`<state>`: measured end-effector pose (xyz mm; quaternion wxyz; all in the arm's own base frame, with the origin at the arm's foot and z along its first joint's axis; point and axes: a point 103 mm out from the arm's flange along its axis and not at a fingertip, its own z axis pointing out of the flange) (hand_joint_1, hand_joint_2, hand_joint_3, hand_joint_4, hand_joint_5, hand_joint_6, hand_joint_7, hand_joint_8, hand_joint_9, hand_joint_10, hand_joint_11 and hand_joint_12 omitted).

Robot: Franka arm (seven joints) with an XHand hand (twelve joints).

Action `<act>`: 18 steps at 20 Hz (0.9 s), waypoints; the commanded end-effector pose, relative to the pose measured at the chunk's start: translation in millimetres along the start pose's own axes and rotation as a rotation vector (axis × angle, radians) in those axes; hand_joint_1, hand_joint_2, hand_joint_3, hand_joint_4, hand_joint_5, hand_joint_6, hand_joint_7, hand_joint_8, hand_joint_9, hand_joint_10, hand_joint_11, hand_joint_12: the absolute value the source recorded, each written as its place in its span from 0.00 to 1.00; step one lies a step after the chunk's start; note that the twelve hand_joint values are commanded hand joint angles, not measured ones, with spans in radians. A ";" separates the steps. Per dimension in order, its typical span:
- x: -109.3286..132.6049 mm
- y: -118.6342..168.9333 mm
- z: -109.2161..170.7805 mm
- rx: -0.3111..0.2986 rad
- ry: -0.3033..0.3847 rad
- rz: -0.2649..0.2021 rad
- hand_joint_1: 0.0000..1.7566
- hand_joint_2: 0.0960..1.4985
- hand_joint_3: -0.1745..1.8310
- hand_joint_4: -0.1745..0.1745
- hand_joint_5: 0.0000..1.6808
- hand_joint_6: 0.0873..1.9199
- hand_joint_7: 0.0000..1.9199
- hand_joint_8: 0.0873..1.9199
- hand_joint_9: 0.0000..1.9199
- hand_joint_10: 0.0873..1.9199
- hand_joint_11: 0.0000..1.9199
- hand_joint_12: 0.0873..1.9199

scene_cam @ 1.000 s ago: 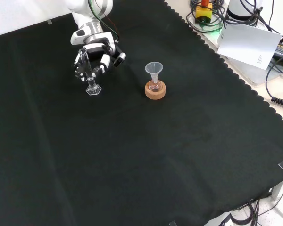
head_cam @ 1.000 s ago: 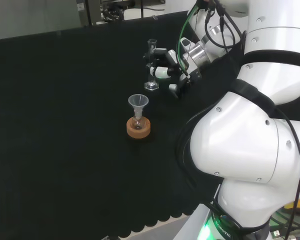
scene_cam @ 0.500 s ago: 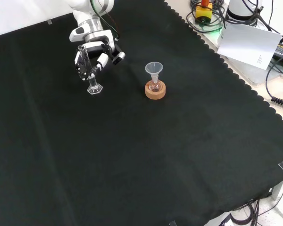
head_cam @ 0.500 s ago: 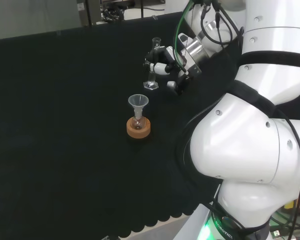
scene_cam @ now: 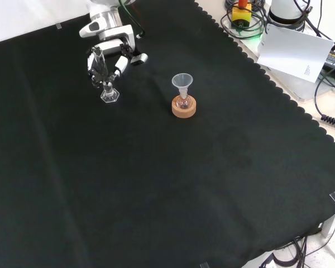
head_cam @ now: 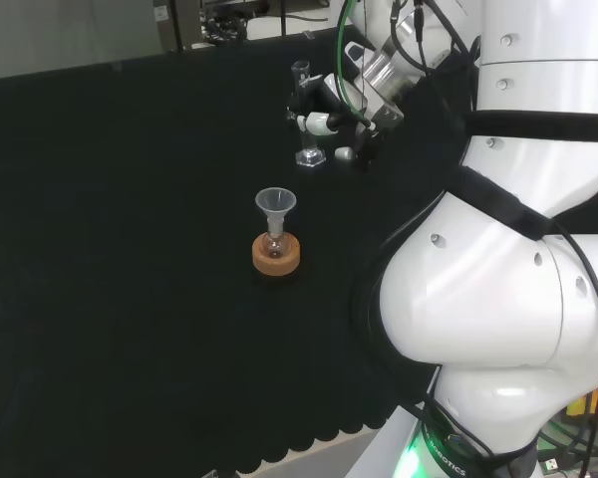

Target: Pick up the graduated cylinder.

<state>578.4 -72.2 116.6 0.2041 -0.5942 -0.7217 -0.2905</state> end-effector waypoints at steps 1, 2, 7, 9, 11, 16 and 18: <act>13.6 -19.5 -26.6 0.041 -0.133 0.014 0.70 0.63 0.19 0.00 0.62 0.47 0.61 0.32 0.77 0.00 0.65 0.34; 16.8 -23.2 -29.8 0.044 -0.145 0.015 0.71 0.65 0.17 0.00 0.62 0.47 0.58 0.38 0.77 0.00 0.65 0.34; 33.3 -49.3 -44.8 0.062 -0.200 0.027 0.72 0.68 0.12 0.00 0.61 0.47 0.55 0.44 0.77 0.00 0.65 0.34; 39.8 -59.5 -48.1 0.073 -0.213 0.027 0.72 0.69 0.11 0.00 0.61 0.46 0.55 0.44 0.77 0.00 0.65 0.34; 46.6 -71.0 -52.7 0.085 -0.238 0.025 0.72 0.69 0.11 0.00 0.61 0.46 0.55 0.44 0.77 0.00 0.65 0.35; 60.8 -94.1 -61.4 0.108 -0.287 0.030 0.72 0.69 0.11 0.00 0.61 0.46 0.56 0.44 0.78 0.00 0.65 0.35; 66.0 -102.4 -63.7 0.116 -0.305 0.032 0.72 0.69 0.11 0.00 0.61 0.46 0.56 0.44 0.78 0.00 0.65 0.35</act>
